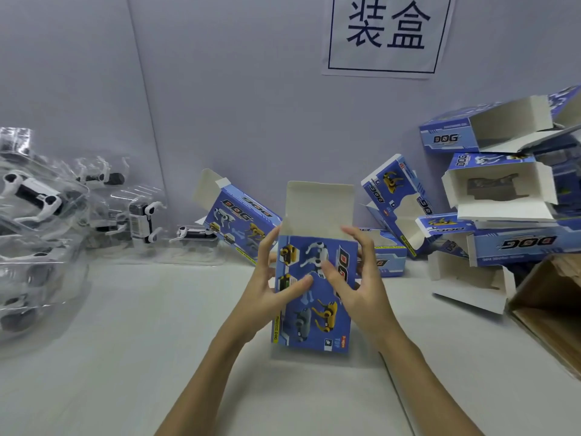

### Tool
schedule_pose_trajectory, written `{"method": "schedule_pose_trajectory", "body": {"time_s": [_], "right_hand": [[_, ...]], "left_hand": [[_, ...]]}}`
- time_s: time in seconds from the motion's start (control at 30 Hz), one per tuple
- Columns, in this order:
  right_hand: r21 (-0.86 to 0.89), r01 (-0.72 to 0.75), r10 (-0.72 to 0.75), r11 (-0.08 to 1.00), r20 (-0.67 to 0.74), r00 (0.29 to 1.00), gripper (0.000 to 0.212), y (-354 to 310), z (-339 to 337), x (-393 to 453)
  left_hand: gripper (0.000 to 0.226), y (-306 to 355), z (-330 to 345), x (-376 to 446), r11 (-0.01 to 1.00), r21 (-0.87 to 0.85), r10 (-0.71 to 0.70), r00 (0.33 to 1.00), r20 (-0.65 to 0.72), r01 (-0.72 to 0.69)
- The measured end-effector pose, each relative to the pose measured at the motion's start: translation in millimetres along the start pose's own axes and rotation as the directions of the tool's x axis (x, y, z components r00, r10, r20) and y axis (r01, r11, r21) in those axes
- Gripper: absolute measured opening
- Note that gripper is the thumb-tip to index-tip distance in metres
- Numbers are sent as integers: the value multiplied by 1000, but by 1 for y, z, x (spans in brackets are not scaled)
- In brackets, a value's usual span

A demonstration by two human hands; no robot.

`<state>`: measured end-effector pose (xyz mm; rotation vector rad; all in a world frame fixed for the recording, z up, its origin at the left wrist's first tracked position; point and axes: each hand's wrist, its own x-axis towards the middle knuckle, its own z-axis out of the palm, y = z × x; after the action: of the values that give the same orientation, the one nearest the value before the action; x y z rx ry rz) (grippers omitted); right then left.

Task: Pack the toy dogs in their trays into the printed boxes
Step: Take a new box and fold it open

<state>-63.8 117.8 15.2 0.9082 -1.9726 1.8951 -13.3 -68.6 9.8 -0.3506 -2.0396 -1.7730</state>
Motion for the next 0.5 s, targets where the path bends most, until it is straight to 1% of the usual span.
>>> {"method": "schedule_pose_trajectory", "body": {"time_s": [0.07,0.1,0.17,0.23,0.3,0.37,0.43,0.5], "right_hand": [[-13,23,-23,1000,6,1000,49,1,-1,0],[-21,24,-24,999,21,999,49,1,-3,1],[-36,33,-31,999,70,997,60,-1,-7,3],[-91,52,-43,995,101,994,66,-3,-9,3],[-124,44,-35,991,76,996,70,-3,-10,3],[-70,-2,4,998,30,1000,75,-3,-11,3],[-27,-29,29,999,11,1000,77,-1,-11,4],[-1,-44,44,999,0,999,78,-1,-8,4]], "left_hand": [[94,-1,-4,1,1000,-4,-15,1000,-1,15],[95,0,-6,0,1000,-2,-22,1000,5,22],[97,5,-7,-1,999,34,5,1000,18,-5],[97,8,-7,-2,999,50,13,999,41,-15],[90,7,-8,-1,997,73,25,998,52,-28],[84,4,-9,0,995,95,33,998,52,-38],[89,4,-7,0,994,104,27,999,36,-31],[92,5,-1,-2,987,144,63,998,10,-64]]}}
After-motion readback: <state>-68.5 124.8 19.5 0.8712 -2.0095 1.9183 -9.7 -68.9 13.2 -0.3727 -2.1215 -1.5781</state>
